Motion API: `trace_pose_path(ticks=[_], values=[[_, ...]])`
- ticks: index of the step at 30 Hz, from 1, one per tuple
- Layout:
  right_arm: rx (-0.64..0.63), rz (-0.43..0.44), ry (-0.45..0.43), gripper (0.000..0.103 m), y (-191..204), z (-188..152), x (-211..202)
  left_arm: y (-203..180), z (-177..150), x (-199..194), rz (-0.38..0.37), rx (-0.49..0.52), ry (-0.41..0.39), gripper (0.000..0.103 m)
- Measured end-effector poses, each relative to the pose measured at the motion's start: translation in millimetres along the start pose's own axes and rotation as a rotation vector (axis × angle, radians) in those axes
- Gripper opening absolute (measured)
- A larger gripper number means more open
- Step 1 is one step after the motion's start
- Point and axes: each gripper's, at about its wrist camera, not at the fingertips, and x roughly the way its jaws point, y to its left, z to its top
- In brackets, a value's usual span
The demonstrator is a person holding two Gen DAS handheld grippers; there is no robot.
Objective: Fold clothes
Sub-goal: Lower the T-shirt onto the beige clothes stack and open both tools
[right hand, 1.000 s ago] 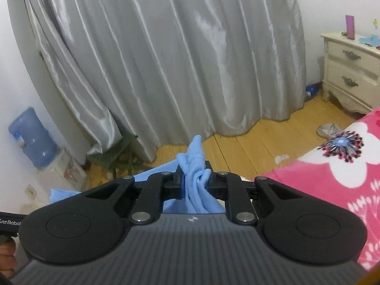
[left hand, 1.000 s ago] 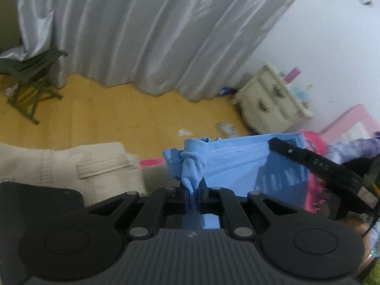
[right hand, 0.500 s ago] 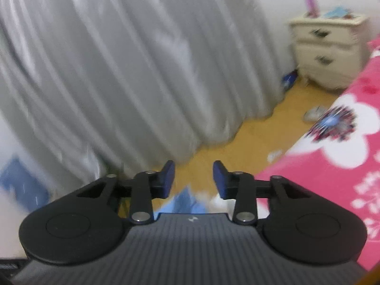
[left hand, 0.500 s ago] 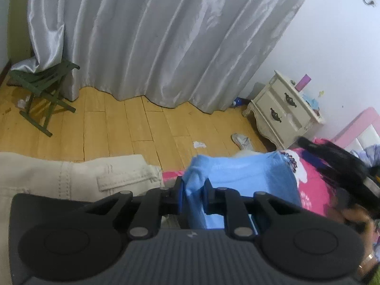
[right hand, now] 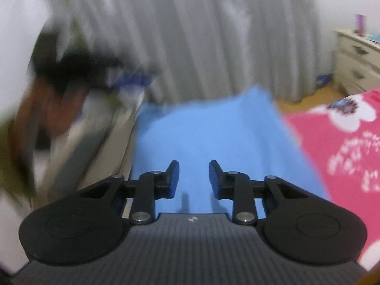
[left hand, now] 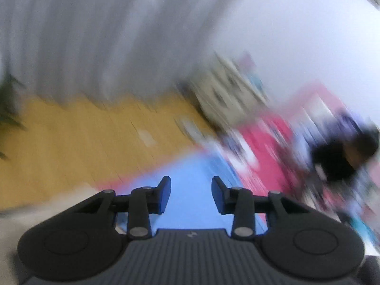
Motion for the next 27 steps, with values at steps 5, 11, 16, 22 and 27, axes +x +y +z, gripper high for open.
trace_pose_path(ticks=[5, 11, 16, 22, 27], values=[[-0.3, -0.054, 0.213, 0.023, 41, -46, 28, -10, -11, 55, 0.237, 0.164, 0.21, 0.028], [-0.43, -0.098, 0.327, 0.022, 59, -38, 3, -21, -20, 55, 0.256, 0.256, 0.174, 0.03], [-0.253, 0.015, 0.183, 0.023, 42, 6, -42, -20, -26, 44, 0.263, 0.253, 0.105, 0.038], [-0.403, 0.048, 0.173, 0.021, 52, 6, 24, -19, -31, 52, 0.328, 0.326, 0.053, 0.038], [-0.629, 0.006, 0.207, 0.022, 65, -28, 66, -19, -36, 58, 0.326, 0.374, 0.044, 0.038]])
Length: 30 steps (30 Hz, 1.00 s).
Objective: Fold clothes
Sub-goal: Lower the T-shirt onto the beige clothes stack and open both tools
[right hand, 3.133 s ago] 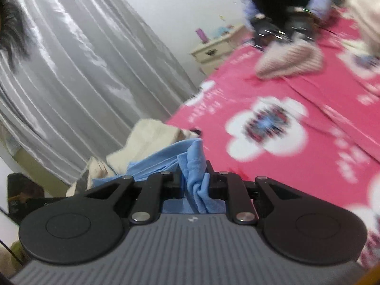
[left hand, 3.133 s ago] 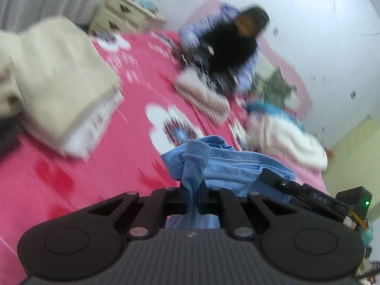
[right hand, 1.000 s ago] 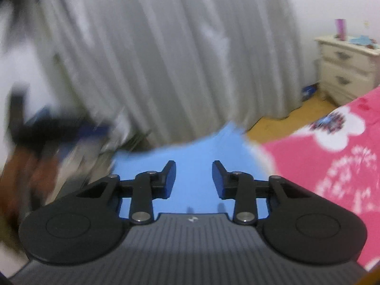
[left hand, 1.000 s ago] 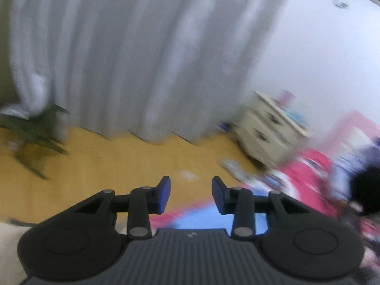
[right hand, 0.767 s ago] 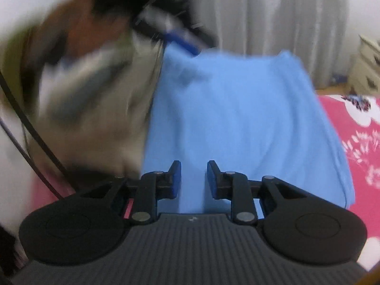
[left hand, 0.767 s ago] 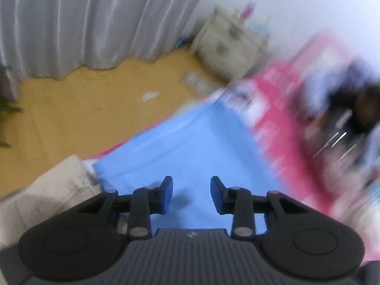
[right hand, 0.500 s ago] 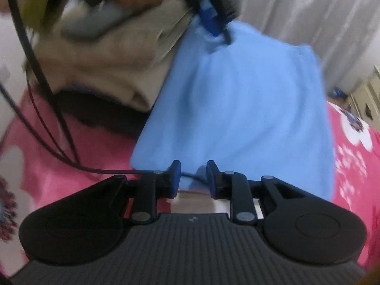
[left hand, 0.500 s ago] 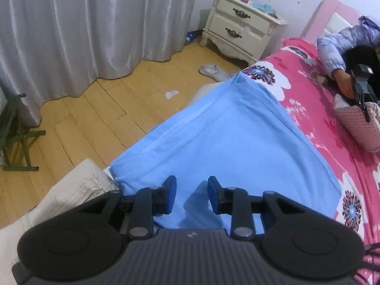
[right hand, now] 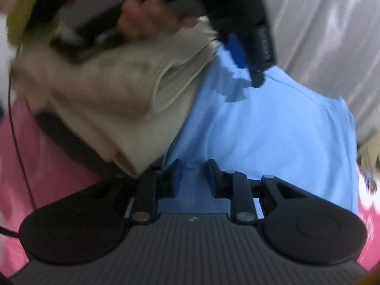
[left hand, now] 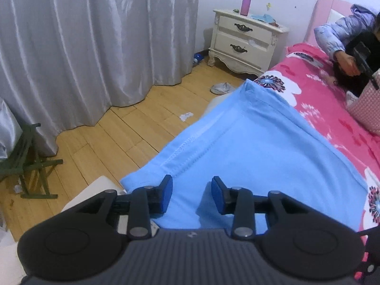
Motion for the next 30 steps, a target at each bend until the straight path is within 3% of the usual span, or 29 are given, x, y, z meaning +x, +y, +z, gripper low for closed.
trace_pose_path(ticks=[3, 7, 12, 15, 19, 23, 26, 28, 30], values=[[0.003, 0.004, 0.024, 0.02, -7, 14, -18, 7, 4, 3, -0.02, -0.03, 0.013, 0.036], [0.129, -0.006, -0.104, 0.02, -36, 29, -44, 11, 5, 6, -0.009, -0.061, 0.016, 0.033], [0.072, -0.031, -0.081, 0.021, -29, 18, 11, 15, 6, 16, 0.0, -0.109, 0.029, 0.032], [0.175, 0.003, -0.098, 0.02, -47, 20, 0, 24, 3, 17, -0.021, -0.154, 0.025, 0.03], [0.292, -0.126, -0.206, 0.02, -91, 29, -27, 27, 1, 17, -0.026, -0.162, 0.02, 0.03], [0.405, -0.269, -0.226, 0.02, -144, 32, 3, 27, -1, 17, -0.022, -0.156, 0.019, 0.03], [0.514, -0.284, -0.169, 0.018, -180, 18, 39, 28, -1, 17, -0.03, -0.161, 0.016, 0.03], [0.62, -0.258, -0.217, 0.015, -183, 17, 31, 28, -1, 17, -0.031, -0.162, 0.016, 0.03], [0.671, -0.319, -0.248, 0.018, -175, 11, 11, 28, -1, 18, -0.033, -0.163, 0.015, 0.03]])
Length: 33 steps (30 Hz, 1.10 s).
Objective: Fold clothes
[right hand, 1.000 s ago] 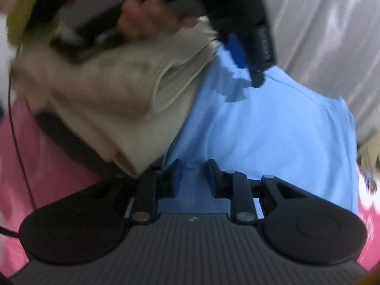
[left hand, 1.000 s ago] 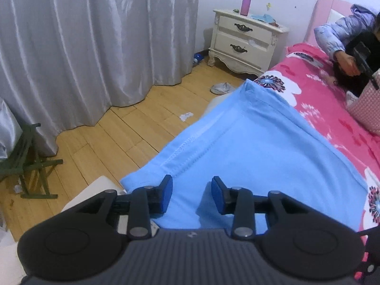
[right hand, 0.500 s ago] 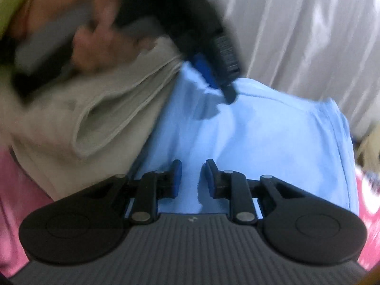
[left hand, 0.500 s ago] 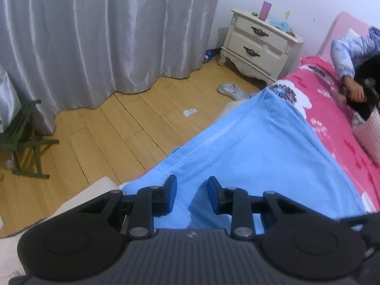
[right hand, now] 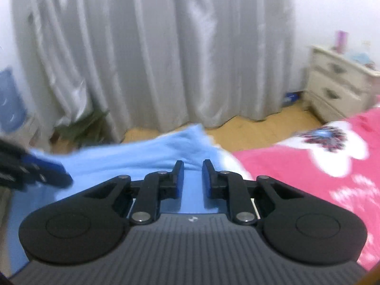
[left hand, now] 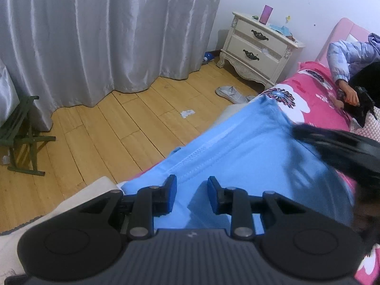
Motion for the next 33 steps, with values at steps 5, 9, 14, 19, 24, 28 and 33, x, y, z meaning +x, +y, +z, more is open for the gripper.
trace_pose_path(ticks=[5, 9, 14, 19, 24, 28, 33], values=[[0.056, -0.107, 0.027, 0.018, -17, -32, -75, 0, 2, 1, -0.004, 0.0, 0.001, 0.03], [0.045, -0.132, 0.148, 0.018, -22, -72, -77, -3, 2, 1, 0.007, 0.012, 0.002, 0.03], [0.217, -0.184, 0.206, 0.023, -46, -104, -49, -8, 1, -4, -0.008, 0.031, -0.012, 0.038], [0.296, -0.274, 0.082, 0.024, -37, -107, -126, -26, -1, -26, -0.021, 0.046, -0.06, 0.043], [0.364, -0.316, 0.076, 0.025, -11, -147, -194, -68, -8, -72, -0.069, 0.073, -0.166, 0.048], [0.405, -0.339, 0.069, 0.025, 17, -169, -232, -108, -32, -121, -0.11, 0.089, -0.207, 0.055], [0.457, -0.325, 0.027, 0.031, 50, -177, -278, -135, -84, -177, -0.173, 0.087, -0.17, 0.075]])
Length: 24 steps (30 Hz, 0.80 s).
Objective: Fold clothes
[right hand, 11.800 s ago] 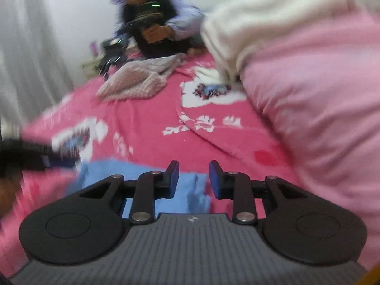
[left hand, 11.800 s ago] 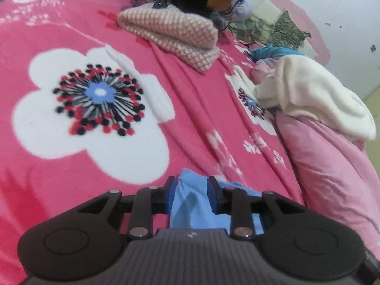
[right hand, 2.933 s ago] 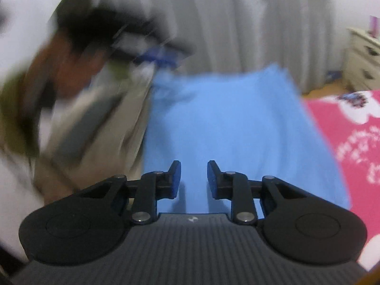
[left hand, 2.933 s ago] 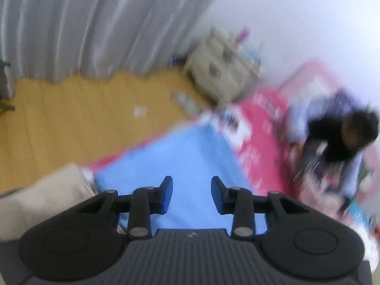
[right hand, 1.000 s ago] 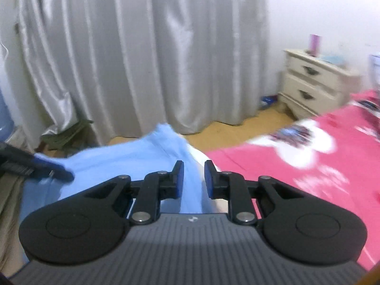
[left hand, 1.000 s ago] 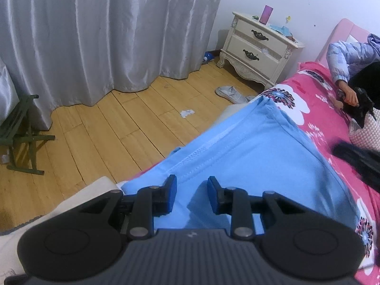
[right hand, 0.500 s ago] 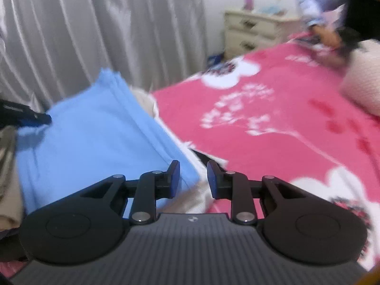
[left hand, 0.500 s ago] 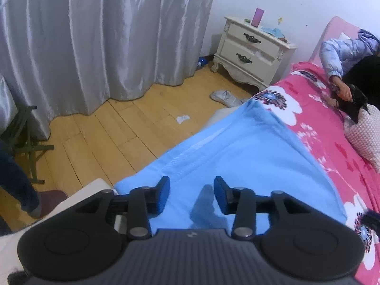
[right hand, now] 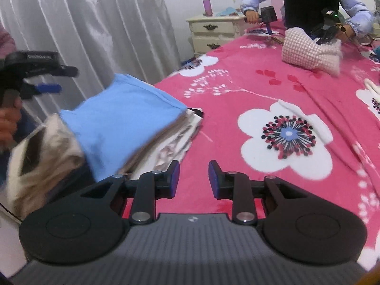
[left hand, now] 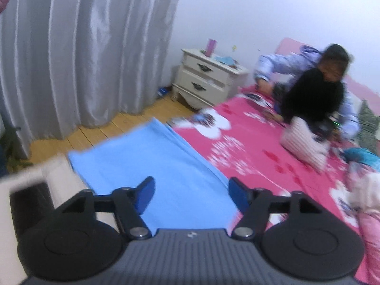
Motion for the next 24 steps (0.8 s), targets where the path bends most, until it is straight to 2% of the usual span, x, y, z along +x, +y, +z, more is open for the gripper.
trace_pose_path(ticks=[1, 3, 4, 8, 12, 14, 17, 18, 22, 24], values=[[0.02, 0.007, -0.007, 0.035, 1, -3, -10, -6, -11, -10, -0.015, -0.003, 0.015, 0.079], [0.048, 0.019, -0.012, 0.051, 5, -10, -30, -12, -33, -26, -0.033, 0.001, 0.041, 0.086], [0.049, 0.016, -0.016, 0.053, 7, -15, -37, -15, -45, -33, -0.043, 0.005, 0.046, 0.091], [0.01, 0.002, -0.014, 0.058, 19, -37, -54, -23, -85, -56, -0.035, 0.06, 0.04, 0.095], [0.003, -0.032, -0.016, 0.066, 29, -51, -57, -27, -104, -79, -0.005, 0.092, 0.052, 0.096], [0.029, -0.046, -0.008, 0.068, 34, -51, -60, -26, -103, -90, -0.01, 0.096, 0.069, 0.096], [0.046, -0.068, -0.013, 0.077, 42, -42, -77, -28, -89, -118, 0.018, 0.137, 0.025, 0.099], [0.043, -0.076, -0.019, 0.082, 46, -38, -84, -30, -81, -128, 0.037, 0.158, 0.013, 0.101], [0.003, -0.112, -0.034, 0.085, 69, -13, -125, -44, -49, -166, 0.112, 0.254, 0.008, 0.102], [-0.034, -0.144, -0.044, 0.093, 83, 1, -149, -51, -32, -187, 0.148, 0.31, -0.008, 0.102]])
